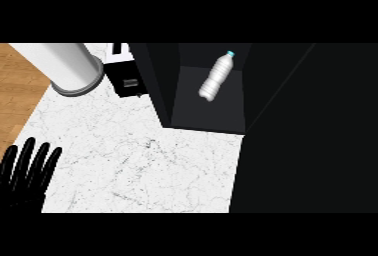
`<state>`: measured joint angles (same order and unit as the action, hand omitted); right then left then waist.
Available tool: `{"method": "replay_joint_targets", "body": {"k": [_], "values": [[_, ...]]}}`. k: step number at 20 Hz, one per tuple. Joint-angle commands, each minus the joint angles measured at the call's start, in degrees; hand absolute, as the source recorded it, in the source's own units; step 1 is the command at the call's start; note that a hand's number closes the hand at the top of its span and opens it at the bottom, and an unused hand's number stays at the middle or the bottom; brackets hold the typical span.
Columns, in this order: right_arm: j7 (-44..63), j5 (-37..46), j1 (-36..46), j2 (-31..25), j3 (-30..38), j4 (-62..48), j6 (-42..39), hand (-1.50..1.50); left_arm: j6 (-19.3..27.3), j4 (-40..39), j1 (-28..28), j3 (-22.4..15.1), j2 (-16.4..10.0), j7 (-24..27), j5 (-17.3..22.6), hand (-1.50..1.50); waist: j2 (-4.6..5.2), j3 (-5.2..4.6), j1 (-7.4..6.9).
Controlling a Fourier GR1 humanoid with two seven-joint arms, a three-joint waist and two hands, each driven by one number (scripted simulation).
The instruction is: Pick up the bottled water, place it into the cabinet and close the cabinet
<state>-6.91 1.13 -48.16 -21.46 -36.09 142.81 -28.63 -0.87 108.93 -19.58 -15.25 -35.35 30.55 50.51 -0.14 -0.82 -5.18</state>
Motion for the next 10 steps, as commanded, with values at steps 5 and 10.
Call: {"method": "replay_joint_targets", "body": {"k": [5, 10], "values": [[8.2, 1.7, 7.1, 1.2, -12.2, 3.9, -2.0, 1.50, -6.1, 0.0, -1.0, 3.9, -4.0, 0.1, 2.6, -1.50, 1.06, -0.20, -2.68], [9.7, 0.3, 10.4, 1.0, -10.6, 2.3, -1.8, 1.50, -7.8, 1.2, -1.9, 3.9, -5.5, -1.0, 3.2, -1.50, 1.74, -0.23, -5.28]]}}
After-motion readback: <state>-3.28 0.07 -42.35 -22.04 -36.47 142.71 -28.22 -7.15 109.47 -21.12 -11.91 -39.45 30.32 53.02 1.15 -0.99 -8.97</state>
